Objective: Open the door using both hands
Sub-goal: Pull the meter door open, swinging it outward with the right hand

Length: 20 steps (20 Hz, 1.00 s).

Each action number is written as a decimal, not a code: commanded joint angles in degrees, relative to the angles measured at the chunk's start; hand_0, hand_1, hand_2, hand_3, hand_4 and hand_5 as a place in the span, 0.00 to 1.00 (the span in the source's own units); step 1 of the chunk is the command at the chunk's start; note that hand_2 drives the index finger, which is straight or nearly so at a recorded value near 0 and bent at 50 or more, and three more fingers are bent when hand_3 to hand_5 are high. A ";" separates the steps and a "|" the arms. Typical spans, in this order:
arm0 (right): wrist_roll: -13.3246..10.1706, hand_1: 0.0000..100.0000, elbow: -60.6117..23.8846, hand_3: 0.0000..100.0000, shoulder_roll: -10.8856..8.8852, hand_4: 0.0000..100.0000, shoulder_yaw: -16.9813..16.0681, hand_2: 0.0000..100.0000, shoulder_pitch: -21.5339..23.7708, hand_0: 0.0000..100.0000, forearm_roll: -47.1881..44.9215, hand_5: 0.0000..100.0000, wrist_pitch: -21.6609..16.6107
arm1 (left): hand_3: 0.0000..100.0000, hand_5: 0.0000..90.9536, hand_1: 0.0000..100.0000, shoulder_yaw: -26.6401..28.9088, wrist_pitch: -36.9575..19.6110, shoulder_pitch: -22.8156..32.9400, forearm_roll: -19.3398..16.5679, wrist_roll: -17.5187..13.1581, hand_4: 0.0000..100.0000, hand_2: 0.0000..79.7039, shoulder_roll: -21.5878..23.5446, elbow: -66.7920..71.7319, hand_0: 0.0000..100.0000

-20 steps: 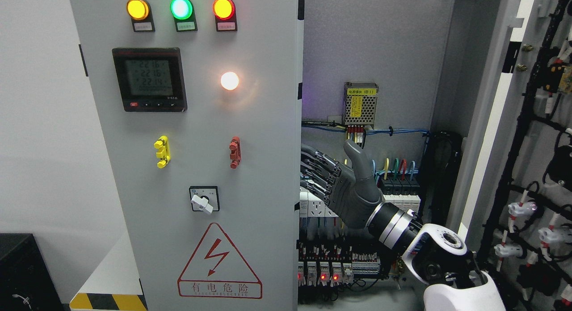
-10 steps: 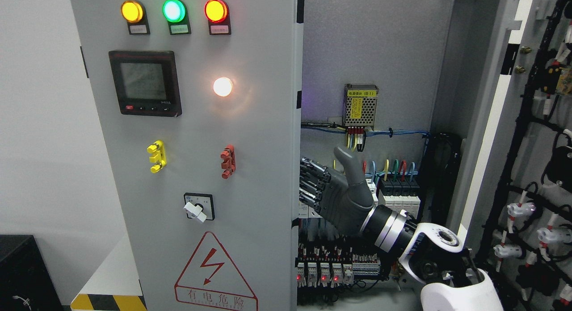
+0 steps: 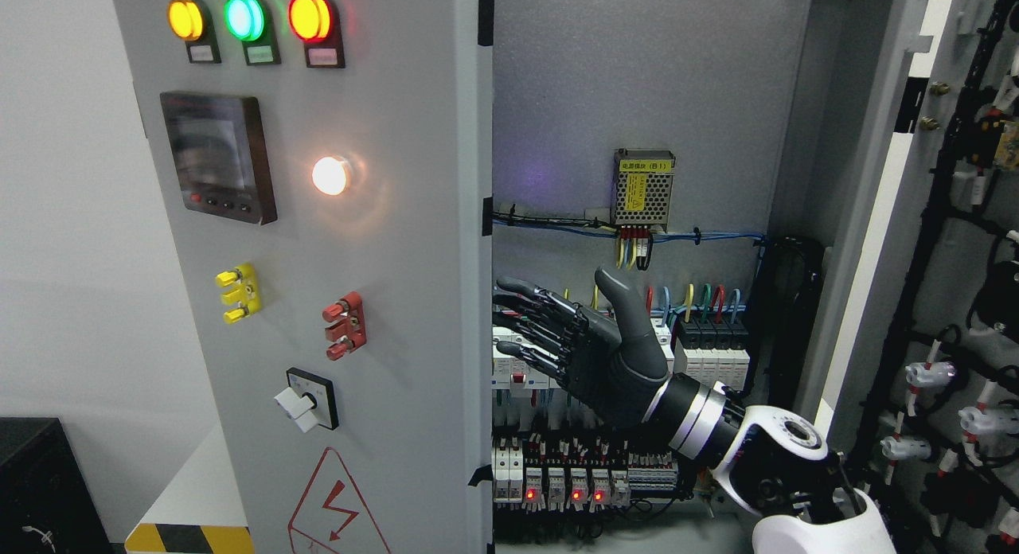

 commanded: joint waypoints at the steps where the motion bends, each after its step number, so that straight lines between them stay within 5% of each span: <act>1: -0.08 0.00 -11.20 0.00 0.00 0.00 7.59 0.00 6.33 0.00 -1.36 0.00 -0.08 | 0.00 0.00 0.00 0.00 -0.02 0.00 0.00 0.00 0.00 0.00 0.01 0.00 0.00; 13: -0.26 0.00 -15.70 0.00 0.09 0.00 16.74 0.00 10.82 0.00 -0.83 0.00 -0.61 | 0.00 0.00 0.00 -0.09 -0.02 0.00 0.00 0.00 0.00 0.00 0.01 0.00 0.00; 20: -0.26 0.00 -14.91 0.00 3.69 0.00 20.26 0.00 10.03 0.00 -0.57 0.00 -0.61 | 0.00 0.00 0.00 0.00 -0.02 0.00 0.00 0.00 0.00 0.00 0.01 0.00 0.00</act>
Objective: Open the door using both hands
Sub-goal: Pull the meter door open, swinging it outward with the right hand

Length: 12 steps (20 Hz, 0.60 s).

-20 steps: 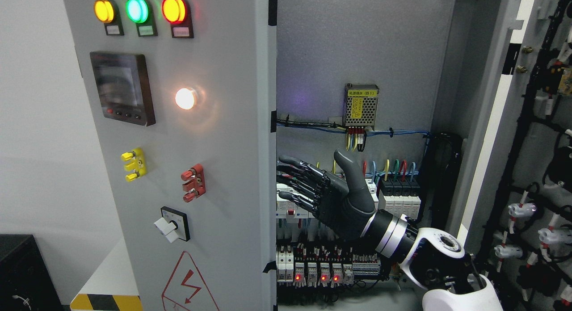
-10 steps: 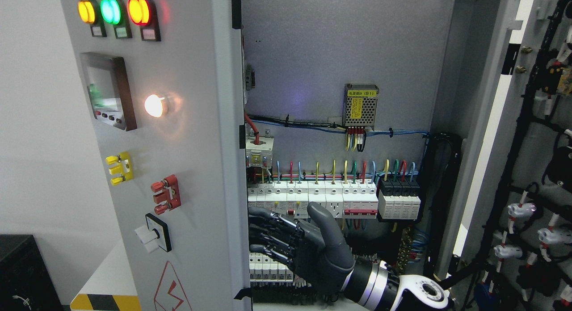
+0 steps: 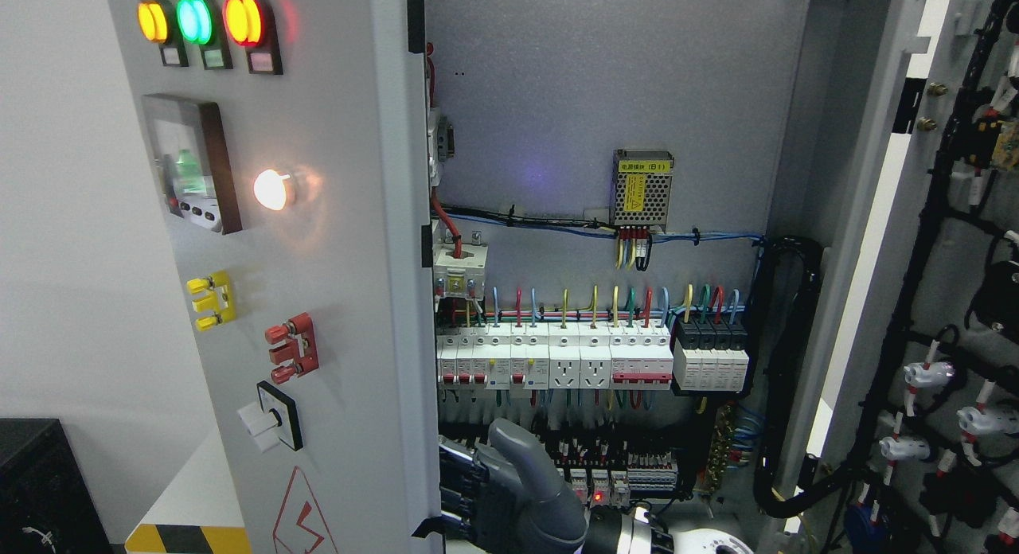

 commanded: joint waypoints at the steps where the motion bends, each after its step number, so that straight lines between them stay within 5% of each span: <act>1: 0.12 0.00 -2.36 0.00 2.81 0.00 6.42 0.00 0.01 0.00 0.04 0.00 -0.01 | 0.00 0.00 0.00 0.00 -0.01 0.00 0.00 0.00 0.00 0.00 0.00 0.00 0.00; 12: 0.12 0.00 -2.10 0.00 4.13 0.00 10.56 0.00 -0.08 0.00 0.39 0.00 -0.01 | 0.00 0.00 0.00 0.00 -0.01 0.00 0.00 0.00 0.00 0.00 0.00 0.00 0.00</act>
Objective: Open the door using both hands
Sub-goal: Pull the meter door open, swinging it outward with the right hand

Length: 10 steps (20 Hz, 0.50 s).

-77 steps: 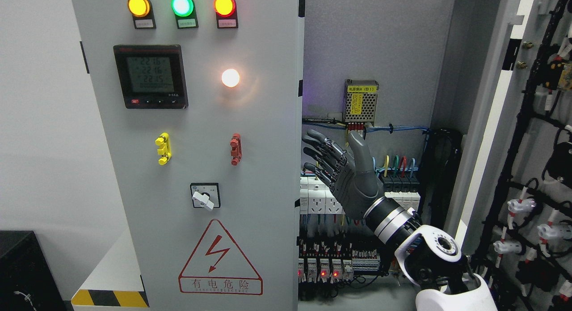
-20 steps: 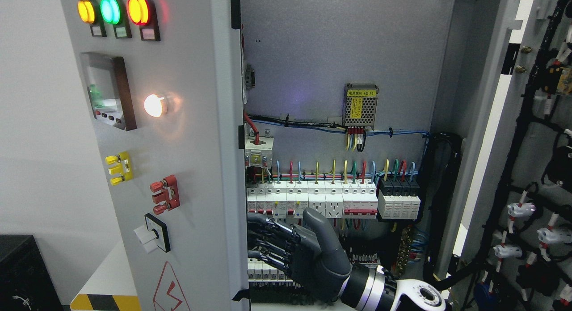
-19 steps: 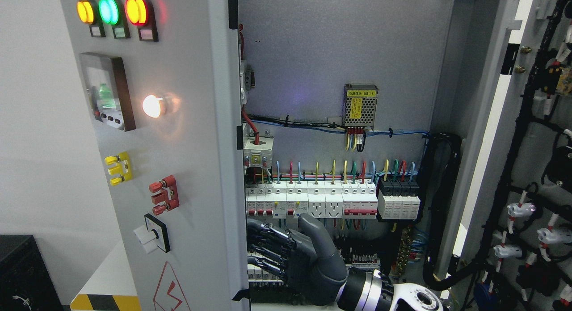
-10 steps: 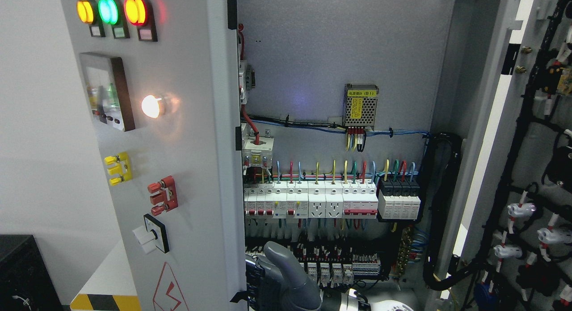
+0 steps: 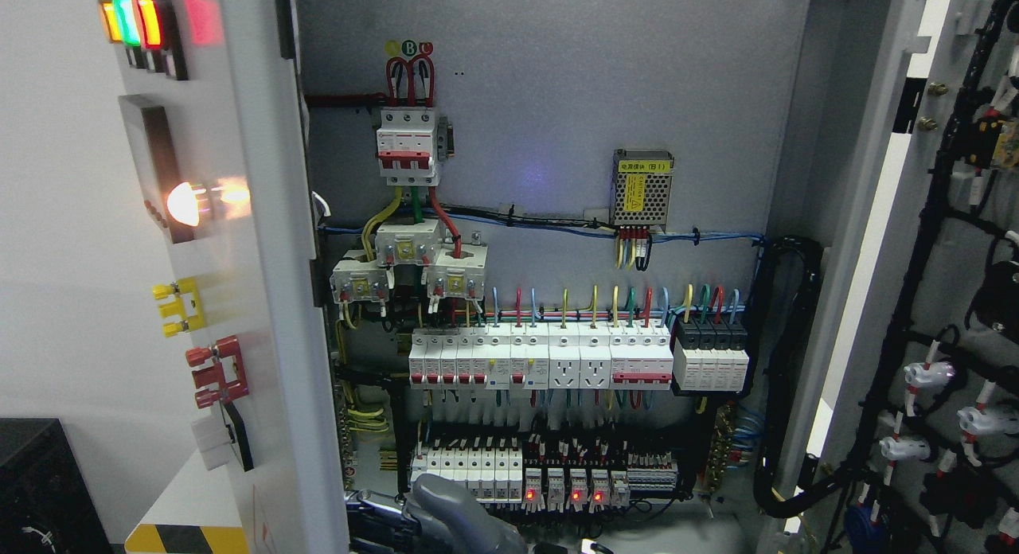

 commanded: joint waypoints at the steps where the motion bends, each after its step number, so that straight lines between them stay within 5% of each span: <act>1: -0.05 0.00 -0.22 0.00 2.33 0.00 4.56 0.00 -0.25 0.00 0.28 0.00 0.00 | 0.00 0.00 0.00 0.00 -0.02 0.00 0.00 0.00 0.00 0.00 0.00 0.00 0.00; 10: -0.05 0.00 5.40 0.00 3.56 0.00 11.33 0.00 -5.79 0.00 1.33 0.00 0.00 | 0.00 0.00 0.00 0.00 -0.02 0.00 0.00 0.00 0.00 0.00 0.00 0.00 0.00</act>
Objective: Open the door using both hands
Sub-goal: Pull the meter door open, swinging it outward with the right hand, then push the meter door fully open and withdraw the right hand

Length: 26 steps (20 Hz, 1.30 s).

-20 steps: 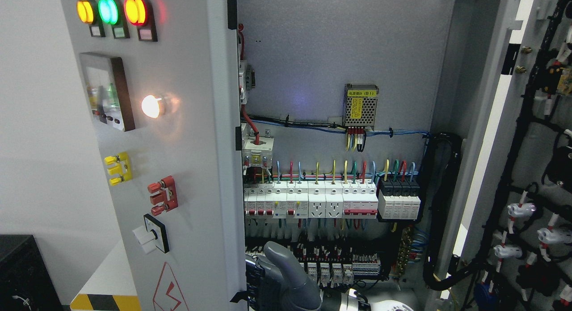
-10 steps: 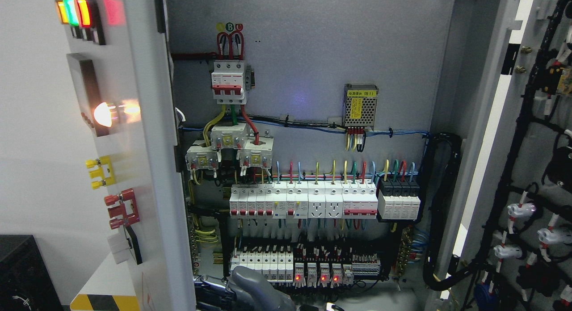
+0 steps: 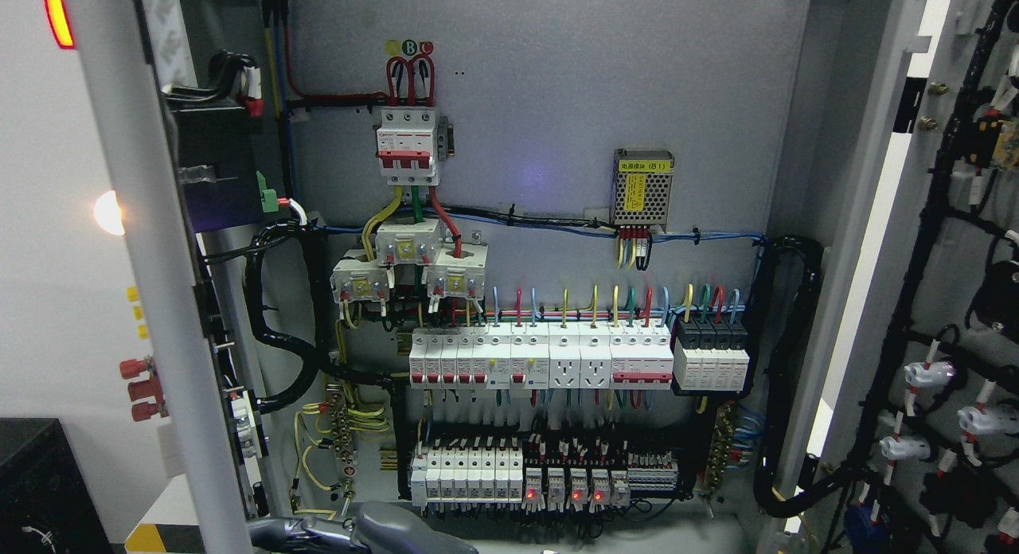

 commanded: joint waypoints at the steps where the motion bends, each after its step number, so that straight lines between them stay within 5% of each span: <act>1: -0.16 0.00 4.84 0.00 2.71 0.00 6.86 0.00 -2.58 0.00 0.60 0.00 0.00 | 0.00 0.00 0.00 0.00 -0.01 0.00 0.00 0.00 0.00 0.00 0.00 0.00 0.00; 7: -0.16 0.00 8.53 0.00 5.52 0.00 8.62 0.00 -4.78 0.00 1.48 0.00 0.00 | 0.00 0.00 0.00 0.00 -0.01 0.00 0.00 0.00 0.00 0.00 0.00 0.00 0.00; 18: -0.16 0.00 8.71 0.00 5.53 0.00 8.10 0.00 -6.01 0.00 1.31 0.00 0.00 | 0.00 0.00 0.00 0.00 -0.01 0.00 0.00 0.00 0.00 0.00 0.00 0.00 0.00; 22: -0.16 0.00 8.36 0.00 3.52 0.00 6.09 0.00 -4.70 0.00 1.39 0.00 -1.04 | 0.00 0.00 0.00 0.00 -0.01 0.00 0.00 0.00 0.00 0.00 0.00 0.00 0.00; 26: -0.25 0.00 7.48 0.00 -3.86 0.00 -1.73 0.00 -0.22 0.00 1.31 0.00 -3.16 | 0.00 0.00 0.00 0.00 -0.01 0.00 0.00 0.00 0.00 0.00 0.00 0.00 0.00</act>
